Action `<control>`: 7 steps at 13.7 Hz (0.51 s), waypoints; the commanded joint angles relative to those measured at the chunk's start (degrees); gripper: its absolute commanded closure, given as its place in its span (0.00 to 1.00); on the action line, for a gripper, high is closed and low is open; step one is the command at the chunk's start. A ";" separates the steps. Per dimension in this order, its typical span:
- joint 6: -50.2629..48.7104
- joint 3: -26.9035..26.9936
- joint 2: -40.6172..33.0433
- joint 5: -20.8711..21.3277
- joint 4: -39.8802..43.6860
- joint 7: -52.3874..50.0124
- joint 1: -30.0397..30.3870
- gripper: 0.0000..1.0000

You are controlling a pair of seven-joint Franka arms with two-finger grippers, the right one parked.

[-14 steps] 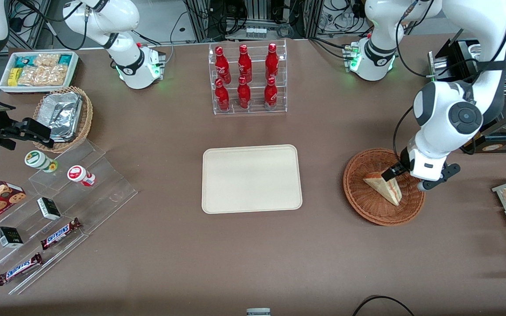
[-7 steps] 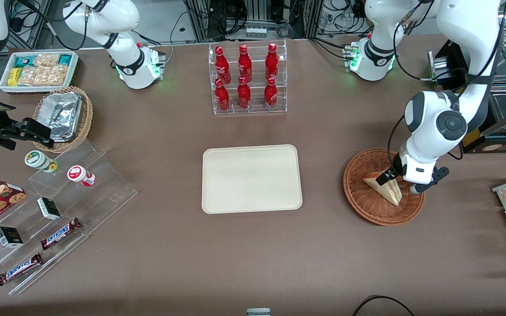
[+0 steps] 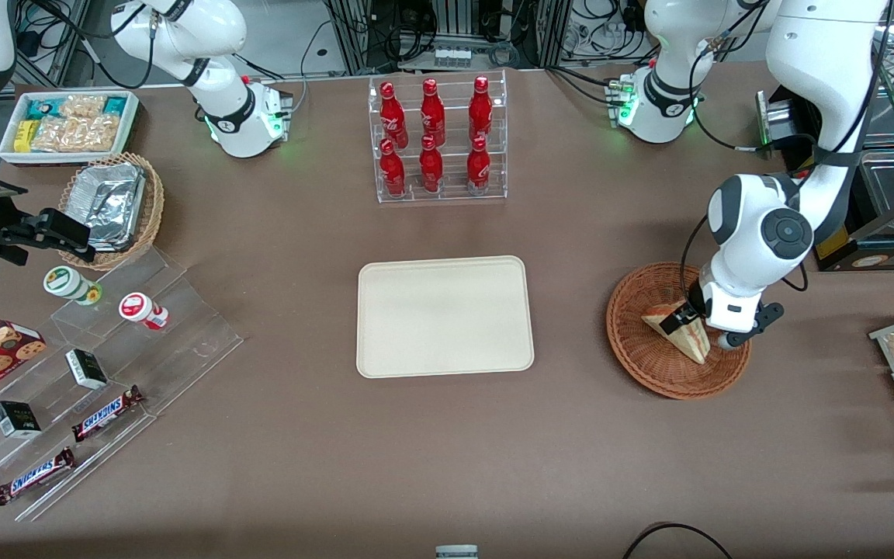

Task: Place sandwich from basket to tray
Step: 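Lower the open left gripper around the sandwich and close it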

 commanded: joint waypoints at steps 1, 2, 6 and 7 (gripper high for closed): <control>1.12 -0.11 0.14 0.21 -0.45 -1.27 0.14 0.39; 1.03 -0.02 0.23 0.21 -0.45 -1.27 0.14 0.60; 0.94 -0.02 0.14 0.21 -0.10 -1.18 0.14 0.98; 0.86 -0.02 -0.12 0.21 -0.01 -1.09 0.14 0.99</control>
